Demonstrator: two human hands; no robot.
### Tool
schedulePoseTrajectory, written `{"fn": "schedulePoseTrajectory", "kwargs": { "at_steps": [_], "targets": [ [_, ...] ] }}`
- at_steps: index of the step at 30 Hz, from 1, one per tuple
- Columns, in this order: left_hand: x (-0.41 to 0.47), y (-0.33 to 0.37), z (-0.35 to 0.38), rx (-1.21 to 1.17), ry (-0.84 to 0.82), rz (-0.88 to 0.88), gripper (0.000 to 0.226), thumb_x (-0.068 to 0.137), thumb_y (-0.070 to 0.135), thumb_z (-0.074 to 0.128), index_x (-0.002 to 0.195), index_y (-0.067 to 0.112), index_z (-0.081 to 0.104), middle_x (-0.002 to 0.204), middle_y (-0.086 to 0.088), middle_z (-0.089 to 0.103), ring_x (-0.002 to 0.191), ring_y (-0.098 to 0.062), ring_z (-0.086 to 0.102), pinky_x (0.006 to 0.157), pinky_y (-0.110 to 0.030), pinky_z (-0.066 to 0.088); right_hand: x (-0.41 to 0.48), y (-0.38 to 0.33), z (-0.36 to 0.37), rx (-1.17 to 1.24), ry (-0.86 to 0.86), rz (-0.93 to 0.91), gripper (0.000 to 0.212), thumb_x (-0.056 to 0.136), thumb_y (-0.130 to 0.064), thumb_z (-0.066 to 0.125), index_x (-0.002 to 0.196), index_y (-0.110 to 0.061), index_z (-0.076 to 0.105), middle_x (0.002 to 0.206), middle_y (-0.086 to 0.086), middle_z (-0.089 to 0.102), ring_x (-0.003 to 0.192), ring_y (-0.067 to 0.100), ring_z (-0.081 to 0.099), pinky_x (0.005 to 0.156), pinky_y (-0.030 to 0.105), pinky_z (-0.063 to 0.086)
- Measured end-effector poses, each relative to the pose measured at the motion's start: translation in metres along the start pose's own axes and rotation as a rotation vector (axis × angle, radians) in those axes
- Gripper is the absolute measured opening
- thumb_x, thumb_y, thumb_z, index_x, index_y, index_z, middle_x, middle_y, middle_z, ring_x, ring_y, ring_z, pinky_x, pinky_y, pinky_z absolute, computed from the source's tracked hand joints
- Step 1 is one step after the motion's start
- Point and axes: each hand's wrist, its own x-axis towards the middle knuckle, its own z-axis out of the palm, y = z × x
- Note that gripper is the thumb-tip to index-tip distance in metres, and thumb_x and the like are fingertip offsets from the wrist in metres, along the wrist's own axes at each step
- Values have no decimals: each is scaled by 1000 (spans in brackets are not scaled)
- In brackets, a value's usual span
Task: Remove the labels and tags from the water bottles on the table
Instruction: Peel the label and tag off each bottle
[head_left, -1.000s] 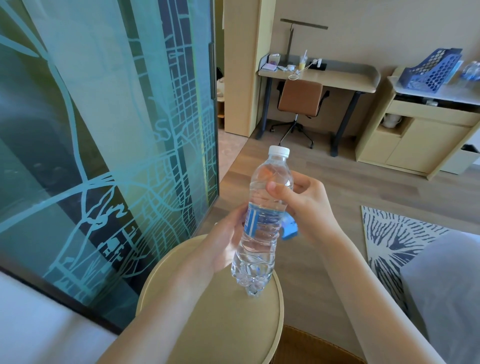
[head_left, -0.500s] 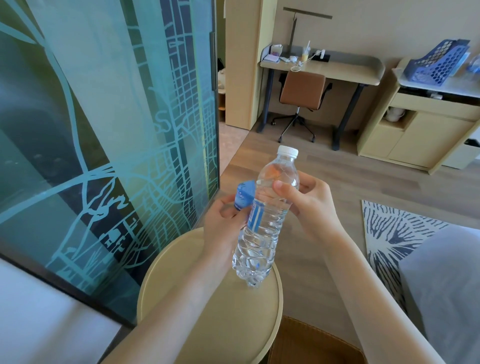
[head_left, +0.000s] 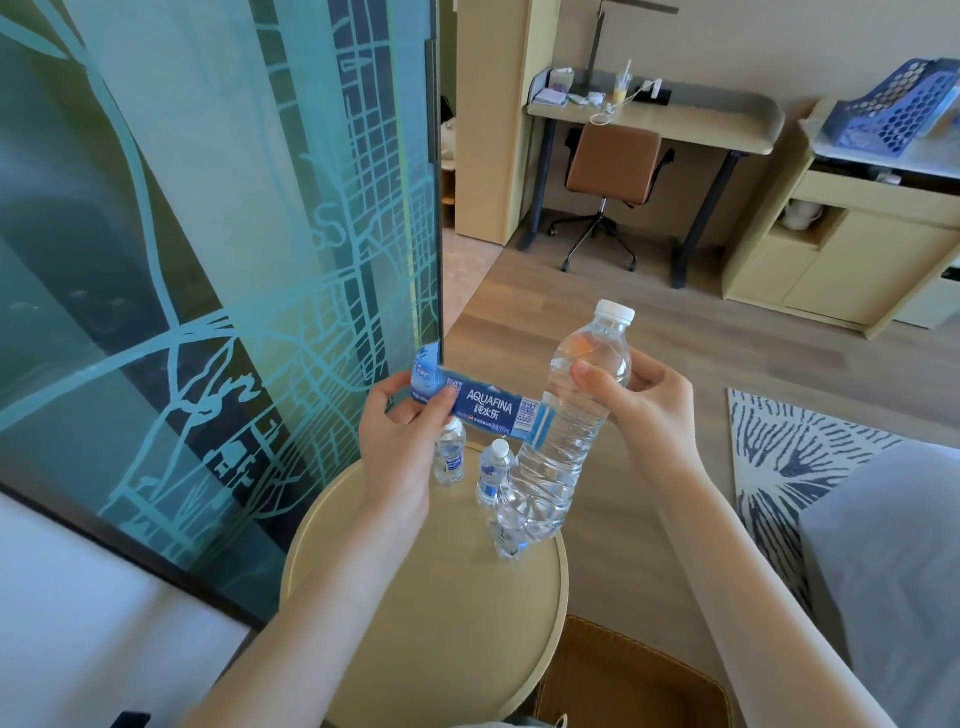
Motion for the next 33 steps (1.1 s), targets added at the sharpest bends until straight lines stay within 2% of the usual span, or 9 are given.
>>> {"fn": "schedulePoseTrajectory", "kwargs": {
  "at_steps": [5, 9, 12, 16, 21, 26, 28, 30, 33],
  "targets": [
    [-3, -4, -10, -2, 34, 16, 37, 86, 2, 75, 111, 23, 57, 92, 3, 79, 89, -12, 75, 77, -26, 56, -3, 13, 5, 28, 100, -29, 18, 75, -13, 87, 88, -23, 81, 81, -6, 79, 71, 2, 73, 60, 11, 52],
    [4, -4, -28, -22, 106, 5, 38, 87, -2, 72, 116, 16, 57, 90, 1, 79, 87, -14, 75, 91, -36, 56, -2, 22, -1, 37, 177, -18, 20, 74, -15, 87, 93, -19, 81, 82, -4, 79, 74, 4, 73, 64, 12, 52],
    [5, -9, -35, 28, 96, 1, 39, 86, -1, 73, 118, 15, 57, 89, 3, 79, 87, -13, 74, 93, -37, 55, -2, 28, -6, 16, 200, -2, 25, 72, -18, 88, 95, -20, 81, 87, -3, 80, 79, 8, 75, 68, 16, 55],
    [5, -27, -38, 108, 21, -47, 29, 89, 2, 71, 115, 9, 61, 93, 3, 79, 89, -11, 74, 90, -34, 54, -8, 38, -11, -1, 237, 16, 31, 69, -25, 90, 99, -24, 81, 94, -1, 80, 87, 14, 75, 72, 20, 57],
    [6, -46, -39, 174, -87, -143, 12, 94, 3, 64, 105, 7, 67, 102, -8, 76, 95, -18, 70, 85, -28, 53, -18, 50, -15, -35, 271, 24, 30, 72, -17, 90, 99, -23, 80, 93, -1, 80, 83, 13, 76, 68, 19, 56],
    [0, -57, -29, 206, -215, -222, 18, 99, 6, 56, 112, -2, 66, 102, -14, 69, 92, -18, 65, 84, -27, 55, -33, 58, -26, -50, 333, 12, 33, 71, -15, 91, 100, -24, 79, 92, -2, 80, 83, 14, 76, 69, 22, 57],
    [-8, -60, -19, 200, -263, -261, 17, 100, 7, 56, 111, 0, 65, 104, -14, 69, 95, -20, 65, 89, -32, 54, -41, 58, -35, -54, 358, 15, 32, 70, -19, 91, 98, -25, 79, 92, -2, 80, 82, 14, 76, 70, 22, 57],
    [-16, -65, -8, 197, -292, -307, 11, 99, 9, 58, 103, 9, 67, 98, -8, 71, 91, -19, 65, 90, -36, 52, -49, 57, -48, -63, 381, 17, 34, 69, -21, 91, 101, -22, 79, 93, -1, 80, 84, 15, 76, 70, 21, 57],
    [-31, -76, 11, 207, -320, -341, 10, 97, 11, 61, 95, 17, 69, 86, 2, 74, 80, -11, 67, 84, -30, 54, -57, 54, -70, -63, 389, 11, 35, 69, -20, 90, 102, -21, 79, 94, -1, 80, 86, 16, 76, 72, 23, 57]
  ]
}}
